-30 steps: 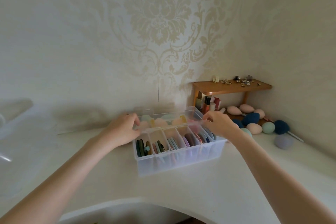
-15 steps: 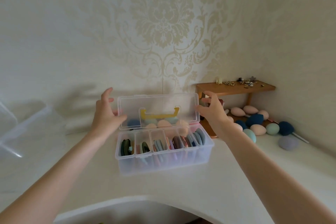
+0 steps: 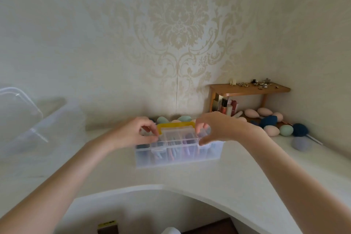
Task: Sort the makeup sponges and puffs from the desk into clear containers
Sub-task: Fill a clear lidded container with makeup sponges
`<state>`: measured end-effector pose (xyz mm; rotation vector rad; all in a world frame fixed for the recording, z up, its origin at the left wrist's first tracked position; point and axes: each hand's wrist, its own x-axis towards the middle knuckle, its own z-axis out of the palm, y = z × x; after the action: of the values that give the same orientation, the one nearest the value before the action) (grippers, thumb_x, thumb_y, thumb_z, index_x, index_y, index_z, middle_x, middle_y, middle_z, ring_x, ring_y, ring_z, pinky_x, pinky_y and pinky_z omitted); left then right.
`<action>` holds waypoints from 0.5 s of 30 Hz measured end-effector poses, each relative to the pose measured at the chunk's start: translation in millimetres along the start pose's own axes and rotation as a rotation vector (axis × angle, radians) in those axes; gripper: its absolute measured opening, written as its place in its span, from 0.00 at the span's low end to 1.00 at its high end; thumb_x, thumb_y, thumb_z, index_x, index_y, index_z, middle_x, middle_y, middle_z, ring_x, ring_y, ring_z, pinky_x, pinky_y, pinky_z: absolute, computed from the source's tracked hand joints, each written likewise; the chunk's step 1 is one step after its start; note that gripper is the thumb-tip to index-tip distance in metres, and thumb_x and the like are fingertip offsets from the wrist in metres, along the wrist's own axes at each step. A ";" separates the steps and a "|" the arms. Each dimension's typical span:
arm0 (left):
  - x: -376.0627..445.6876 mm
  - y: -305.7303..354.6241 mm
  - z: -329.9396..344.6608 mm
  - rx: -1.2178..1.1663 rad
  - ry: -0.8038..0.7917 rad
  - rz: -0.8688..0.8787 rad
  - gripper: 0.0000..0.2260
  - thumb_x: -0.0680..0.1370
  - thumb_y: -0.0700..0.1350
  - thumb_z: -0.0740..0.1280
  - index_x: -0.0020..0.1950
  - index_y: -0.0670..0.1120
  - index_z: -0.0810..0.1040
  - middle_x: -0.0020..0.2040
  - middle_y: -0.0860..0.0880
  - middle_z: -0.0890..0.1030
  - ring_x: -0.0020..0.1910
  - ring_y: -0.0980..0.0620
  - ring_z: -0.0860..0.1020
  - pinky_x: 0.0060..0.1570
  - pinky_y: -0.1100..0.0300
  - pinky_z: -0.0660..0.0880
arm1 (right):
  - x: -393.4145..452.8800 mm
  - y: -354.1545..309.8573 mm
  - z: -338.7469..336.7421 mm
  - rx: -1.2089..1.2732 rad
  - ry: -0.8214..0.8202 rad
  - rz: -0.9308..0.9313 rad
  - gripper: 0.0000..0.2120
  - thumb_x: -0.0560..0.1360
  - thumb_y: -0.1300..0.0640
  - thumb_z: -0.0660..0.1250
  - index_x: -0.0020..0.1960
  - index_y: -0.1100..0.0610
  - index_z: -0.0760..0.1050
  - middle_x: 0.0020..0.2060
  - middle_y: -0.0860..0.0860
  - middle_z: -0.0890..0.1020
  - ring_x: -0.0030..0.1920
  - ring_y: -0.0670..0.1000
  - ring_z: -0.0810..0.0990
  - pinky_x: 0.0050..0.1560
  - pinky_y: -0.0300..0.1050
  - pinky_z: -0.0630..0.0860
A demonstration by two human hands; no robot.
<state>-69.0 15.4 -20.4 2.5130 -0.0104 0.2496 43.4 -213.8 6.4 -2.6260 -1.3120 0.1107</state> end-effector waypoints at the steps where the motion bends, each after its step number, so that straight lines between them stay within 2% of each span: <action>1: -2.2 -0.9 3.2 0.028 0.003 0.006 0.07 0.71 0.46 0.73 0.37 0.56 0.77 0.44 0.54 0.79 0.42 0.68 0.75 0.53 0.58 0.72 | -1.8 -0.8 3.7 -0.004 0.012 0.002 0.11 0.69 0.54 0.73 0.50 0.53 0.77 0.50 0.45 0.76 0.55 0.48 0.76 0.57 0.41 0.71; 3: -7.2 3.2 7.5 0.077 0.019 0.032 0.09 0.70 0.49 0.73 0.36 0.55 0.74 0.45 0.52 0.75 0.43 0.61 0.74 0.49 0.64 0.71 | -5.5 -3.8 9.8 -0.026 0.048 0.016 0.11 0.70 0.55 0.73 0.49 0.55 0.76 0.52 0.47 0.77 0.55 0.51 0.77 0.59 0.45 0.73; 5: -9.6 10.4 14.4 0.241 0.010 0.049 0.14 0.69 0.50 0.74 0.34 0.56 0.68 0.44 0.53 0.70 0.42 0.53 0.71 0.40 0.71 0.66 | -10.2 -9.3 16.2 -0.076 0.086 0.036 0.11 0.71 0.56 0.71 0.52 0.56 0.75 0.56 0.50 0.77 0.56 0.52 0.76 0.58 0.44 0.73; 6: -9.4 13.3 19.8 0.355 0.016 0.056 0.17 0.68 0.51 0.74 0.33 0.56 0.64 0.44 0.53 0.68 0.43 0.52 0.69 0.40 0.69 0.65 | -12.6 -11.9 19.7 -0.104 0.111 0.041 0.12 0.72 0.57 0.70 0.54 0.56 0.73 0.57 0.50 0.76 0.57 0.52 0.75 0.57 0.43 0.72; 8: -7.5 16.3 30.4 0.520 0.049 0.044 0.22 0.68 0.52 0.73 0.32 0.55 0.58 0.47 0.52 0.66 0.50 0.48 0.69 0.48 0.60 0.69 | -16.1 -14.5 29.8 -0.143 0.171 0.050 0.15 0.73 0.58 0.69 0.57 0.57 0.70 0.59 0.50 0.74 0.58 0.52 0.74 0.53 0.42 0.72; 10: -6.2 18.0 35.0 0.565 0.056 0.017 0.24 0.68 0.51 0.72 0.32 0.53 0.55 0.49 0.52 0.65 0.53 0.46 0.68 0.52 0.54 0.70 | -19.0 -15.1 43.8 -0.180 0.234 0.052 0.20 0.73 0.57 0.69 0.61 0.56 0.66 0.59 0.50 0.72 0.59 0.52 0.73 0.49 0.42 0.71; 12: -6.2 17.8 36.2 0.569 0.054 0.016 0.22 0.69 0.51 0.72 0.33 0.53 0.56 0.49 0.52 0.65 0.53 0.46 0.68 0.52 0.55 0.68 | -20.3 -11.2 58.4 -0.238 0.322 0.021 0.22 0.72 0.57 0.69 0.63 0.57 0.65 0.58 0.50 0.73 0.60 0.52 0.73 0.50 0.42 0.72; 15: -7.0 16.8 34.9 0.563 0.073 0.023 0.18 0.69 0.52 0.72 0.39 0.49 0.62 0.51 0.50 0.68 0.52 0.46 0.69 0.51 0.55 0.69 | -23.8 -7.9 62.3 -0.234 0.398 0.001 0.18 0.72 0.56 0.70 0.59 0.58 0.69 0.54 0.51 0.77 0.54 0.54 0.77 0.42 0.42 0.70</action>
<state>-70.8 -18.8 -39.8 3.0617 0.0695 0.3987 13.1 -218.9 -53.4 -2.6416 -1.2432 -0.5682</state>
